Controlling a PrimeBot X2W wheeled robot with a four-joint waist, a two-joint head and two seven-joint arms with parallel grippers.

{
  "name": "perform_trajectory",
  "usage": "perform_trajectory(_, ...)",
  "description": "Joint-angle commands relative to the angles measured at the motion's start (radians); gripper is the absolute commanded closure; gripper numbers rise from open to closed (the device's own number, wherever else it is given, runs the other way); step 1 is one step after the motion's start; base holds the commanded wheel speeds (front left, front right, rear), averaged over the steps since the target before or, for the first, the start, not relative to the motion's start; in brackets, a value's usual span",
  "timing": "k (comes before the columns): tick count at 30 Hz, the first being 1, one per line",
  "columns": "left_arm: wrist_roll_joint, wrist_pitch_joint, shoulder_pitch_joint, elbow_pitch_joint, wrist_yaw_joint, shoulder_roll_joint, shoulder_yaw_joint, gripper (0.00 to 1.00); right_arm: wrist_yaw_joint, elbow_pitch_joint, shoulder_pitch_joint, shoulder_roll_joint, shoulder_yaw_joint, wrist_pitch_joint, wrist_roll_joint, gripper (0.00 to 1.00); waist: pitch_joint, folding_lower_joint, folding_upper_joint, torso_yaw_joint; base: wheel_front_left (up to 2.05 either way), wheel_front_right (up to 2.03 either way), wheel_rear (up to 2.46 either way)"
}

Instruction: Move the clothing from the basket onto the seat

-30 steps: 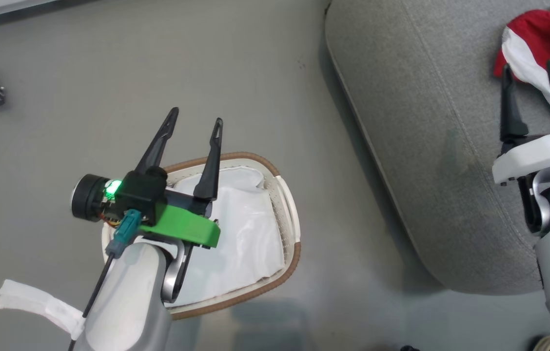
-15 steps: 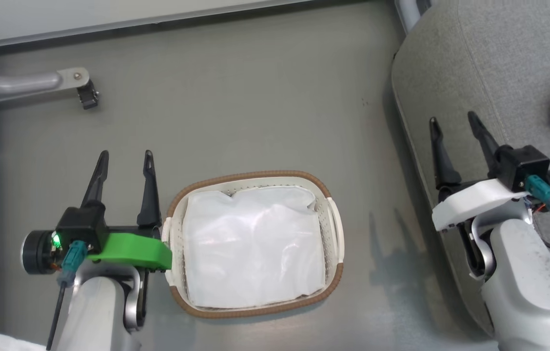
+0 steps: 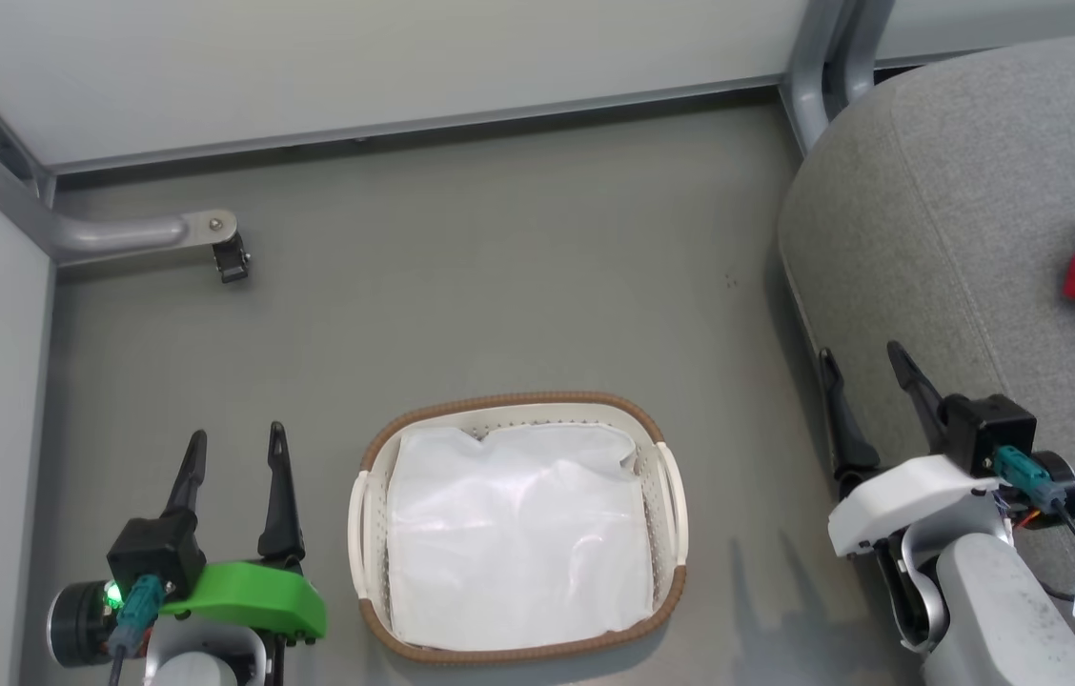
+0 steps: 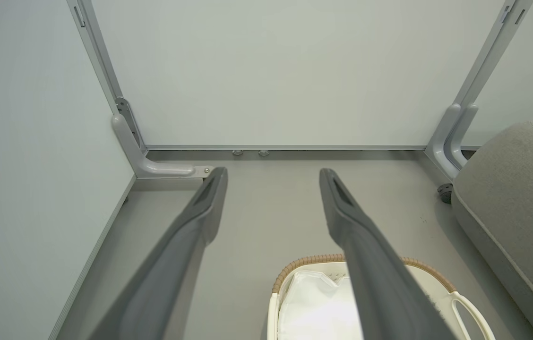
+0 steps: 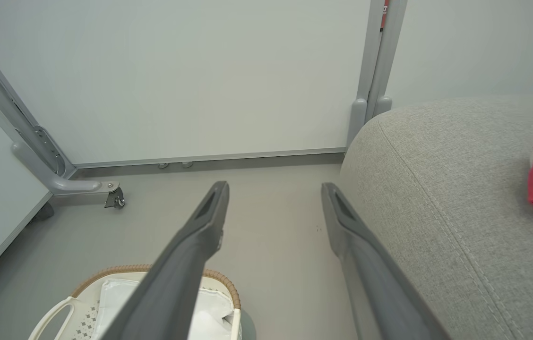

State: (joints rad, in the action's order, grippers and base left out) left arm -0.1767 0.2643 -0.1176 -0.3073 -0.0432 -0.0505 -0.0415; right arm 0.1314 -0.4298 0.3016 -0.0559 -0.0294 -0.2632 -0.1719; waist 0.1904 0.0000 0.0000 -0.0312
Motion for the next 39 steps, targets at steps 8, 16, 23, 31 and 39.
perform_trajectory(8, -0.043, 0.000, 0.082, -0.001, -0.011, -0.001, 0.002, 0.00, -0.001, -0.007, -0.084, 0.001, 0.005, -0.002, 0.006, 0.00, -0.084, 0.0000, 0.0000, 0.014, 0.00, 0.00, 0.00)
perform_trajectory(16, -0.058, 0.000, 0.136, 0.009, -0.024, -0.001, 0.001, 0.00, -0.001, -0.007, -0.141, 0.002, -0.009, -0.002, -0.023, 0.00, -0.121, 0.0000, 0.0000, 0.011, 0.00, 0.00, 0.00)
perform_trajectory(23, -0.062, 0.000, 0.159, 0.021, -0.030, -0.001, 0.001, 0.00, -0.001, -0.010, -0.160, 0.002, -0.019, -0.002, -0.029, 0.00, -0.138, 0.0000, 0.0000, 0.005, 0.00, 0.00, 0.00)
perform_trajectory(31, -0.110, -0.014, 0.141, -0.009, -0.030, 0.003, 0.010, 1.00, 0.000, -0.029, -0.149, 0.011, -0.009, 0.017, -0.065, 1.00, -0.140, 0.0000, 0.0000, 0.005, 0.00, 0.00, 0.00)
perform_trajectory(39, -0.260, -0.055, 0.126, 0.000, -0.037, 0.003, 0.027, 1.00, 0.000, -0.003, -0.155, 0.010, 0.008, 0.058, -0.221, 1.00, -0.143, 0.0000, 0.0000, 0.007, 0.00, 0.00, 0.00)
